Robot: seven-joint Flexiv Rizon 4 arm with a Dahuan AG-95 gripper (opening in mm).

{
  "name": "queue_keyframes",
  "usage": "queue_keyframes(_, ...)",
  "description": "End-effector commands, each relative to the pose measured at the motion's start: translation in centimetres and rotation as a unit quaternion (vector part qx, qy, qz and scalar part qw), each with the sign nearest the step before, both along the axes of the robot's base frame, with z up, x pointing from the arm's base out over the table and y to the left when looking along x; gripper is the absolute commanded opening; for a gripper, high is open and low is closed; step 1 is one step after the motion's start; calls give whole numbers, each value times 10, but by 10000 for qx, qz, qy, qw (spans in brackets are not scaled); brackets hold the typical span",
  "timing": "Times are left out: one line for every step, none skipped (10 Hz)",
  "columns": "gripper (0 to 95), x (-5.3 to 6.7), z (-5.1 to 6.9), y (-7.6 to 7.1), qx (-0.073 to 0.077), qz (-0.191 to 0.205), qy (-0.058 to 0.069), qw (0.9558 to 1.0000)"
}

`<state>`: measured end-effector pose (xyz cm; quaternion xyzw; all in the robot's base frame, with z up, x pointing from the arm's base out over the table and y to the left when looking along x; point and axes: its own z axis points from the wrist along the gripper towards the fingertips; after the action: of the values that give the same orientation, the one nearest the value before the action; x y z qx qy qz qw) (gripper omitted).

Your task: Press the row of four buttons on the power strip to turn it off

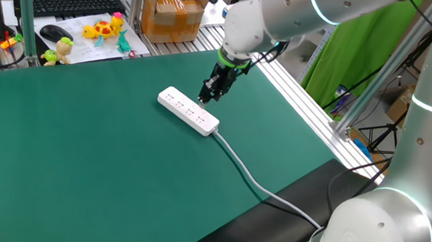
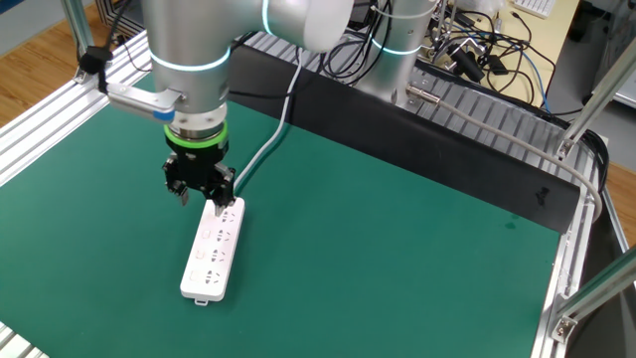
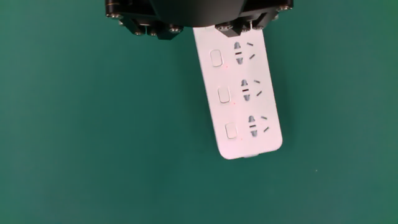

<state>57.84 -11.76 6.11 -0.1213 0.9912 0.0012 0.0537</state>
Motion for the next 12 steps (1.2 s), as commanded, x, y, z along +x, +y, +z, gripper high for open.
queue_keyframes(570, -2, -1, -5, -16, 0, -10, 10000)
queue_keyframes(570, -4, -1, -9, -10, 0, -14, 10000)
queue_keyframes(570, -3, 2, -14, -15, 0, -36, 10000)
queue_keyframes(570, -1, 5, -18, -4, 0, -27, 10000)
queue_keyframes(570, 5, 11, -24, 13, 0, 1, 10000)
queue_keyframes(570, 6, 9, -25, 32, 0, -2, 10000)
queue_keyframes(570, 5, 2, -24, 31, 0, -28, 10000)
queue_keyframes(570, 4, -3, -24, 34, 0, -46, 10000)
queue_keyframes(570, 4, -5, -23, 48, 0, -39, 10000)
queue_keyframes(570, 3, -9, -23, 48, -1, -62, 10000)
queue_keyframes(570, 3, -11, -22, 60, -2, -64, 10000)
queue_keyframes(570, 2, -13, -21, 58, -2, -62, 10000)
